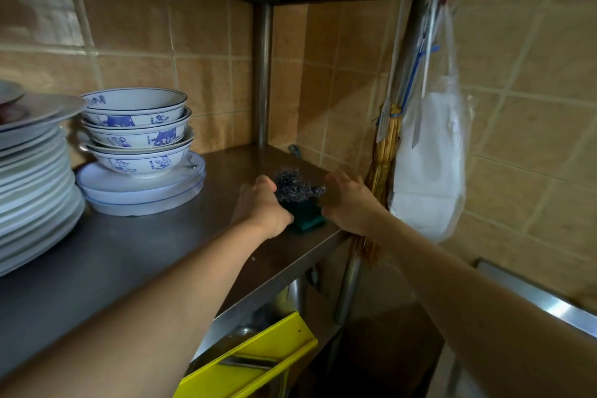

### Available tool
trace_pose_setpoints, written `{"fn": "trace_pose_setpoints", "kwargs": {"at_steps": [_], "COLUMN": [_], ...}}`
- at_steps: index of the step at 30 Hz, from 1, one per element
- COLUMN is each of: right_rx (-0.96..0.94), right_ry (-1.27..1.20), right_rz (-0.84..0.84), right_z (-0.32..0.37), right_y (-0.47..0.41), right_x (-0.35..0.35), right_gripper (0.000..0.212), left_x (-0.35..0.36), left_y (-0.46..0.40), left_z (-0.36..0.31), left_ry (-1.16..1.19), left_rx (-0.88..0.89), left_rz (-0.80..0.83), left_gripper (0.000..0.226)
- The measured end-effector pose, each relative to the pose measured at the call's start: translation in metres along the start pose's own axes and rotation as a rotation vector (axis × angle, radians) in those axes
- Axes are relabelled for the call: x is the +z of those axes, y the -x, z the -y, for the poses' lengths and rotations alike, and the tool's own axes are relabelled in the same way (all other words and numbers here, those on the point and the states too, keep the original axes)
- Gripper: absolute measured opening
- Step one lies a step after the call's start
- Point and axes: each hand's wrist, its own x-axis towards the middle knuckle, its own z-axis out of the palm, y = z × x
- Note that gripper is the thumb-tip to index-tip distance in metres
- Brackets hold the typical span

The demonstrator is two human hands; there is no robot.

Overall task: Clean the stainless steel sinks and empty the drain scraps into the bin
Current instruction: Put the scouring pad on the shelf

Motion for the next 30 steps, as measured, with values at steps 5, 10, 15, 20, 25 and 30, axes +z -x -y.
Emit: {"fn": "trace_pose_setpoints", "kwargs": {"at_steps": [5, 10, 15, 20, 25, 30], "right_rx": [0.056, 0.11, 0.097, 0.17, 0.259, 0.409], "right_ry": [-0.032, -0.058, 0.025, 0.051, -0.005, -0.104], "right_rz": [-0.049, -0.07, -0.036, -0.033, -0.042, -0.067], "right_z": [-0.013, -0.029, -0.06, -0.106, -0.161, -0.218], "right_y": [0.043, 0.098, 0.166, 0.23, 0.294, 0.375], "right_x": [-0.014, -0.029, -0.054, -0.072, -0.082, -0.093], "right_gripper": [0.067, 0.06, 0.056, 0.055, 0.066, 0.075], "left_x": [0.008, 0.027, 0.06, 0.1, 0.139, 0.186], "left_y": [0.019, 0.053, 0.099, 0.155, 0.218, 0.293], "left_z": [-0.017, -0.038, -0.065, -0.097, -0.129, -0.161], "left_ry": [0.012, 0.034, 0.037, 0.038, 0.011, 0.022], "left_rx": [0.03, 0.088, 0.121, 0.156, 0.204, 0.249], "left_rz": [0.042, 0.115, 0.224, 0.307, 0.382, 0.482], "left_gripper": [0.058, 0.057, 0.058, 0.058, 0.061, 0.064]}}
